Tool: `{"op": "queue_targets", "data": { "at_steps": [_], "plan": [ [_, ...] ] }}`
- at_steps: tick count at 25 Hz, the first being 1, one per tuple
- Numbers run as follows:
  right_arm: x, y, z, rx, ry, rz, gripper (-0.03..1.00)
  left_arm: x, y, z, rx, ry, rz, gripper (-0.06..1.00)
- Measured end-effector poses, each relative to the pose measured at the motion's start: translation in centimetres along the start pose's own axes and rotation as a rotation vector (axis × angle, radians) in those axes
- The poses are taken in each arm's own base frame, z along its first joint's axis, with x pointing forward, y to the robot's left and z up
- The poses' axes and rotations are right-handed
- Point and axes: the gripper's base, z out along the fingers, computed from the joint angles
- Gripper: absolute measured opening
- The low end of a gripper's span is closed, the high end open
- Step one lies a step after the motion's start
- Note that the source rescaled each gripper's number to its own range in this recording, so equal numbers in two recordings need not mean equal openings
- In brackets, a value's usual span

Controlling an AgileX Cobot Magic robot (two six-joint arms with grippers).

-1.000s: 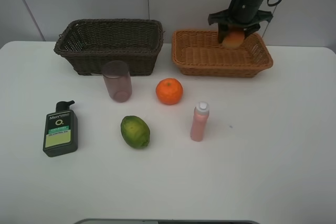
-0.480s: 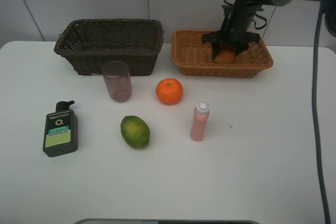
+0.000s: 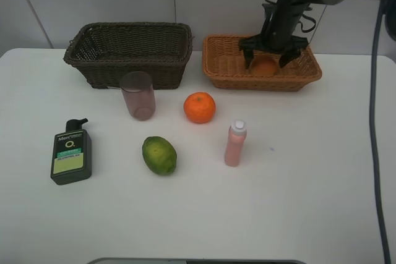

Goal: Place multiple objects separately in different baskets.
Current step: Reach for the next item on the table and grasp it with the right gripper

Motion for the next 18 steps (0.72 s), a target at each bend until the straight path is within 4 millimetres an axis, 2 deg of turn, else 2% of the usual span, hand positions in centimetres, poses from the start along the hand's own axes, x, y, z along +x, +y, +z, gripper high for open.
{"op": "queue_targets", "data": {
  "at_steps": [4,10,15,18],
  "plan": [
    [0.1,0.7,-2.6,-0.002,0.017,-0.009,1.00,0.0,0.0,0.0,0.000,0.000,0.000,0.97],
    [1.4,3.6,-6.7,-0.021,0.090,-0.062,1.00,0.0,0.0,0.0,0.000,0.000,0.000,0.97],
    [2.1,6.7,-8.4,-0.056,0.080,-0.117,1.00,0.0,0.0,0.0,0.000,0.000,0.000,0.97],
    [3.3,8.3,-9.1,-0.065,0.092,-0.156,1.00,0.0,0.0,0.0,0.000,0.000,0.000,0.97]
  ]
}}
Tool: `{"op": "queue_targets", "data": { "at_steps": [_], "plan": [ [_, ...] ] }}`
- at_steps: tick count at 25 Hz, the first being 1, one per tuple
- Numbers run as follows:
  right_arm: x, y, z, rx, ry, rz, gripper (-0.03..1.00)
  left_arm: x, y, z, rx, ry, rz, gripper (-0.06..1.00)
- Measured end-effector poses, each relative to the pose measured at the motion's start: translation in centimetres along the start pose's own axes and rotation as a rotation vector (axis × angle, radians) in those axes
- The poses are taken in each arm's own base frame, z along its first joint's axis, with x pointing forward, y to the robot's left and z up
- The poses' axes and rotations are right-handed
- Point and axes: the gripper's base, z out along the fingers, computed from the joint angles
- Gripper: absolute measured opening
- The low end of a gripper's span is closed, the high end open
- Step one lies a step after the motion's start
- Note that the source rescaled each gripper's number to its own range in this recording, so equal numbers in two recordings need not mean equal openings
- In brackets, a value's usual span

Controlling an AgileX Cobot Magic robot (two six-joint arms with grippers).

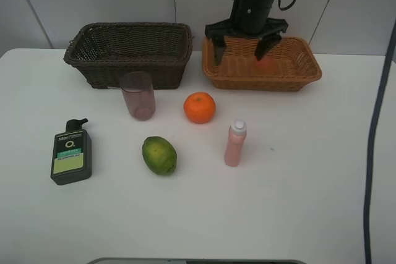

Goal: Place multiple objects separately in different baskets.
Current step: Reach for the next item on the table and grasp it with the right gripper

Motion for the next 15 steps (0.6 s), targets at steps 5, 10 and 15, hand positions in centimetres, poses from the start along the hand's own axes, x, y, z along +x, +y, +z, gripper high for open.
{"op": "queue_targets", "data": {
  "at_steps": [5,10,15],
  "plan": [
    [3.8,3.0,0.7,0.001,0.091,-0.049,1.00,0.0,0.0,0.0,0.000,0.000,0.000,0.97],
    [6.5,5.8,1.2,-0.020,0.066,-0.096,1.00,0.0,0.0,0.0,0.000,0.000,0.000,0.97],
    [7.3,8.4,1.5,0.011,-0.004,-0.067,1.00,0.0,0.0,0.0,0.000,0.000,0.000,0.97]
  ]
}}
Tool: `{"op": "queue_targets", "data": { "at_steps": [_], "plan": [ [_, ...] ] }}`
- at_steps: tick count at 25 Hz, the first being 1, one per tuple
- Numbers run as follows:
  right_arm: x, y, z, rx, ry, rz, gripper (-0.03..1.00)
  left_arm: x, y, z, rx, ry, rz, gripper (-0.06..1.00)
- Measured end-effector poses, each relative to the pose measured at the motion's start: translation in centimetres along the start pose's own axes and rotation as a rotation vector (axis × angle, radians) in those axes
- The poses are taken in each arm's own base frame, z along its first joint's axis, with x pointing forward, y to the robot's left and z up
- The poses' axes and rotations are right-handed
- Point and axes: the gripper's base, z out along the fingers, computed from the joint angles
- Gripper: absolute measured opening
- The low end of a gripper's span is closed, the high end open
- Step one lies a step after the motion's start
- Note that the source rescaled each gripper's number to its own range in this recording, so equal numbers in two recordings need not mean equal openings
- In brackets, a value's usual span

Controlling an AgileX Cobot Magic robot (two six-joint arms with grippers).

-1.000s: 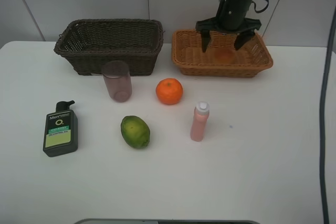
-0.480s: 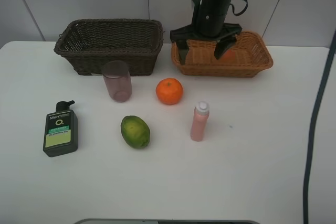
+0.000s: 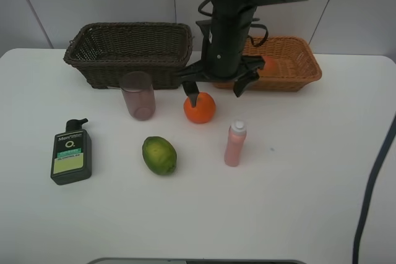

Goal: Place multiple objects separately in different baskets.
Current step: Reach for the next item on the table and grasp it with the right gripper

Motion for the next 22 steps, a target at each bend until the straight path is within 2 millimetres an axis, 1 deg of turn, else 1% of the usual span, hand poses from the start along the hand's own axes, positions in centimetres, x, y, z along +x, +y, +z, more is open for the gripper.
{"op": "queue_targets", "data": {
  "at_steps": [3,5,9,14,18,22],
  "plan": [
    [-0.1,1.4,-0.2,-0.027,-0.055,0.043,1.00,0.0,0.0,0.0,0.000,0.000,0.000,0.97],
    [-0.2,1.9,0.1,-0.043,-0.077,0.080,1.00,0.0,0.0,0.0,0.000,0.000,0.000,0.97],
    [-0.3,2.0,1.5,-0.031,-0.075,0.142,1.00,0.0,0.0,0.0,0.000,0.000,0.000,0.97],
    [-0.6,1.9,2.7,0.003,-0.089,0.224,1.00,0.0,0.0,0.0,0.000,0.000,0.000,0.97],
    [-0.6,2.0,4.0,0.013,-0.089,0.256,1.00,0.0,0.0,0.0,0.000,0.000,0.000,0.97],
    [-0.9,2.2,4.1,-0.009,-0.120,0.258,1.00,0.0,0.0,0.0,0.000,0.000,0.000,0.97]
  ]
}}
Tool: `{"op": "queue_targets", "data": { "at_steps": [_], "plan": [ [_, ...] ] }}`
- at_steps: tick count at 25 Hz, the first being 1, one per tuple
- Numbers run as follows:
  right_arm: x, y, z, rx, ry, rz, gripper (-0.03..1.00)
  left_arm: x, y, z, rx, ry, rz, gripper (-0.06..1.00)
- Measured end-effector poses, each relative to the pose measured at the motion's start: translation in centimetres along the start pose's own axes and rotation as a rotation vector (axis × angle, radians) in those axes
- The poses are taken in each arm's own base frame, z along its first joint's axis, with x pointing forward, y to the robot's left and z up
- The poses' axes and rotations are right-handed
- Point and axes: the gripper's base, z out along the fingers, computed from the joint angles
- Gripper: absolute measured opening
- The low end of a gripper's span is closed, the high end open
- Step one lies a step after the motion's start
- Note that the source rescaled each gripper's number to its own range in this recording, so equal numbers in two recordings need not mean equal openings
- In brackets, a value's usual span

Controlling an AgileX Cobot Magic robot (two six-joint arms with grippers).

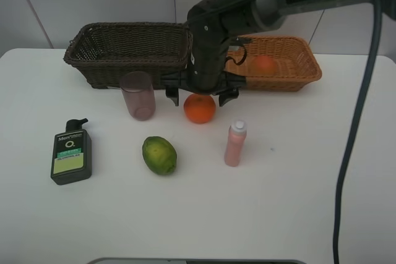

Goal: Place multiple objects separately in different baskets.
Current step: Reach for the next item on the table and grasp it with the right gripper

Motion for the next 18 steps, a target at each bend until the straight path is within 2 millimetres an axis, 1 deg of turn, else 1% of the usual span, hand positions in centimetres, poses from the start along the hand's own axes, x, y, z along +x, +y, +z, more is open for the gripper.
{"op": "queue_targets", "data": {
  "at_steps": [10,12,18],
  "plan": [
    [-0.6,-0.2,0.1,0.021,-0.069,0.047,1.00,0.0,0.0,0.0,0.000,0.000,0.000,0.97],
    [-0.6,-0.1,0.4,0.020,-0.070,0.049,1.00,0.0,0.0,0.0,0.000,0.000,0.000,0.97],
    [0.0,-0.1,2.4,0.044,-0.037,0.041,1.00,0.0,0.0,0.0,0.000,0.000,0.000,0.97]
  ]
}}
